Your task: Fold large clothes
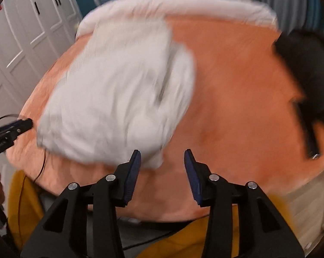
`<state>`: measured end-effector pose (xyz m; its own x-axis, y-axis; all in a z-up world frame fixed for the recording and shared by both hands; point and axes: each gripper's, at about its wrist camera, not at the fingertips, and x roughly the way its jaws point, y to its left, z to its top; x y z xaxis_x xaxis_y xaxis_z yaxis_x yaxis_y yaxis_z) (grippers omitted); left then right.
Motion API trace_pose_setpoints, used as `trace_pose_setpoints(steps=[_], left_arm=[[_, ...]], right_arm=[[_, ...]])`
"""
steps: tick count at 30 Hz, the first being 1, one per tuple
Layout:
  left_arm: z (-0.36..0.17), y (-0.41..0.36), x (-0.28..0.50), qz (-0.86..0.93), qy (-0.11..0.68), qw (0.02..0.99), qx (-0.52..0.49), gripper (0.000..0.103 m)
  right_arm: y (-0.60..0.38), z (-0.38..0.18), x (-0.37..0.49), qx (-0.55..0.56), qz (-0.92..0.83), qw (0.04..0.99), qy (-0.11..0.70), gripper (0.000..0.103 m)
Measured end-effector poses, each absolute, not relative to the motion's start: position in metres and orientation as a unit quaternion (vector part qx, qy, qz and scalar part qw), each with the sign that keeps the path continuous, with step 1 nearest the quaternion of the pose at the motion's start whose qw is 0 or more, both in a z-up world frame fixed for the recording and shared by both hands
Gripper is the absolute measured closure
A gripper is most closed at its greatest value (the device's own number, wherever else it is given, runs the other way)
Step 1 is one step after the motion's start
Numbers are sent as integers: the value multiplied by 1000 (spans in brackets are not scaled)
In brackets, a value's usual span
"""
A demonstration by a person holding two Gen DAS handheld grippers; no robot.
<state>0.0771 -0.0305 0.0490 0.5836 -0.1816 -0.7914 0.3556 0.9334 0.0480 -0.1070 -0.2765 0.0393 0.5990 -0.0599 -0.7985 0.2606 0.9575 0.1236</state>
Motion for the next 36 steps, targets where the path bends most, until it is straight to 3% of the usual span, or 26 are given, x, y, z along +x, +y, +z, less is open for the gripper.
trace_pose_setpoints(steps=[1, 5, 9, 12, 15, 16, 18, 21, 22, 24, 25, 28, 33, 36], left_arm=[[56, -34, 80, -149, 416, 891, 104, 36], [67, -61, 111, -152, 407, 896, 94, 36], [45, -68, 125, -132, 420, 893, 99, 36], [26, -68, 135, -120, 441, 884, 98, 36], [11, -66, 136, -112, 458, 877, 97, 36], [9, -67, 137, -111, 457, 877, 96, 36], [8, -68, 138, -111, 458, 877, 97, 35], [6, -70, 138, -106, 458, 877, 101, 35], [6, -70, 138, -104, 457, 877, 105, 35], [7, -70, 139, -105, 458, 876, 107, 35], [8, -70, 138, -101, 457, 877, 110, 36], [10, -70, 137, -100, 455, 878, 109, 35], [5, -71, 135, -105, 460, 876, 97, 30], [6, -70, 132, -88, 457, 879, 105, 31]], right_arm=[[-277, 53, -103, 112, -88, 895, 424, 62], [-277, 78, -59, 137, -60, 908, 391, 62], [-275, 57, -18, 150, -72, 901, 401, 67], [-282, 12, -3, 155, -86, 867, 466, 67], [-283, 18, -6, 160, -80, 871, 458, 66], [-287, 27, -9, 166, -79, 880, 439, 64], [-300, 45, -11, 187, -88, 893, 400, 38], [-313, 38, 17, 209, -88, 883, 411, 35], [-314, 22, 31, 213, -78, 868, 442, 39], [-311, 13, 43, 239, -49, 855, 458, 92], [-305, 28, 38, 224, -49, 869, 438, 96], [-300, 67, 11, 208, -36, 908, 363, 99], [-299, -15, 26, 169, -84, 865, 465, 91], [-286, 10, 13, 165, -96, 877, 441, 89]])
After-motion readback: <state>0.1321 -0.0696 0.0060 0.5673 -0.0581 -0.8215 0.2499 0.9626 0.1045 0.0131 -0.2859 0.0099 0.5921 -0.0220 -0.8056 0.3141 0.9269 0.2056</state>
